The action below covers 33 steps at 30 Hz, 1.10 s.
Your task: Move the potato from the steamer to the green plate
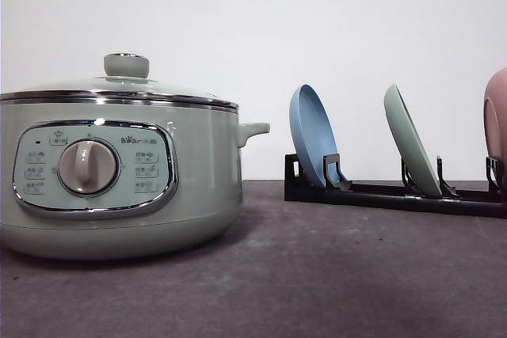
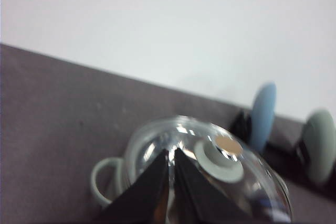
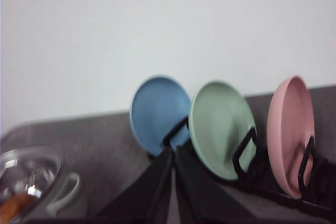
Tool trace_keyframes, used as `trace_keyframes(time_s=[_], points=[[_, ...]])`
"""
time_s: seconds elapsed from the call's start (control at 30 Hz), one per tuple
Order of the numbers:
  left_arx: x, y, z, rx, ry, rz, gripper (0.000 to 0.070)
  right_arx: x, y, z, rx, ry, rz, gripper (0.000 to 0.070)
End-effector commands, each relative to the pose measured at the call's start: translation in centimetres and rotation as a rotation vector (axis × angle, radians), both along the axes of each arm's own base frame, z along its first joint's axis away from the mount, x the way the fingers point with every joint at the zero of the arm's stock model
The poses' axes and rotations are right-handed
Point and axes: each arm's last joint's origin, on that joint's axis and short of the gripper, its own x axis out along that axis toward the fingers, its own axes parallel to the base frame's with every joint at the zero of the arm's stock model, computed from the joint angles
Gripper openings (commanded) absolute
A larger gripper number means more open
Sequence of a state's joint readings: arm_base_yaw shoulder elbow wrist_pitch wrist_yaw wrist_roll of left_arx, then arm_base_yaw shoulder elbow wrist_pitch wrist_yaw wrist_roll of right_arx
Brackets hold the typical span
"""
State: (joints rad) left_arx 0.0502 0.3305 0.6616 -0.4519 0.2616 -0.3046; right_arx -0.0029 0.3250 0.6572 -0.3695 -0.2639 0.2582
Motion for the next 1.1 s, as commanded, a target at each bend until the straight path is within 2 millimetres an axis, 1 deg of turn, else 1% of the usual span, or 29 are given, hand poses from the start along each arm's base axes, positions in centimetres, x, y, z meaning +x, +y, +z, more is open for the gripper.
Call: trace_keyframes(time_s=[0.0,0.13,0.3,0.53,0.7,0.77,0.83,0.87,0.9,0.93,0.97,1.0,1.03,1.07], points=[[0.2,-0.1,1.1,0.072,0.0,-0.04,0.001,0.2,0.1,1.2,-0.074,0.014,0.027,0.0],[1.3,-0.3,2.7,0.127,0.079,-0.145,0.001,1.1,0.2,2.9,-0.148,0.125,0.088,0.0],[2.5,-0.6,4.3,0.164,0.171,-0.297,0.001,2.2,0.4,4.1,-0.215,0.254,0.195,0.0],[2.9,-1.3,5.9,0.239,0.246,-0.425,0.001,3.2,0.6,4.5,-0.251,0.38,0.283,0.0],[2.9,-1.5,6.0,0.246,0.252,-0.451,0.0011,3.2,0.8,4.3,-0.258,0.408,0.308,0.0],[2.8,-1.5,6.0,0.245,0.256,-0.452,0.0029,3.2,0.8,4.3,-0.258,0.407,0.308,0.0001],[2.9,-1.5,6.0,0.243,0.258,-0.452,0.007,3.2,0.8,4.3,-0.258,0.406,0.307,0.0004],[2.9,-1.5,6.0,0.24,0.259,-0.451,0.0129,3.2,0.8,4.3,-0.258,0.407,0.307,0.0033],[2.9,-1.5,6.0,0.239,0.26,-0.45,0.0218,3.2,0.8,4.3,-0.257,0.407,0.307,0.0105],[2.9,-1.5,6.0,0.238,0.26,-0.45,0.033,3.2,0.8,4.3,-0.256,0.408,0.306,0.0209],[2.9,-1.5,6.0,0.238,0.261,-0.45,0.0444,3.2,0.8,4.3,-0.251,0.41,0.305,0.0331],[2.9,-1.5,6.0,0.238,0.261,-0.45,0.0532,3.2,0.8,4.3,-0.248,0.412,0.303,0.043],[2.9,-1.5,6.0,0.238,0.261,-0.45,0.0599,3.2,0.8,4.3,-0.245,0.413,0.302,0.0509],[2.9,-1.5,6.0,0.238,0.261,-0.45,0.0604,3.2,0.8,4.3,-0.24,0.415,0.299,0.0518]])
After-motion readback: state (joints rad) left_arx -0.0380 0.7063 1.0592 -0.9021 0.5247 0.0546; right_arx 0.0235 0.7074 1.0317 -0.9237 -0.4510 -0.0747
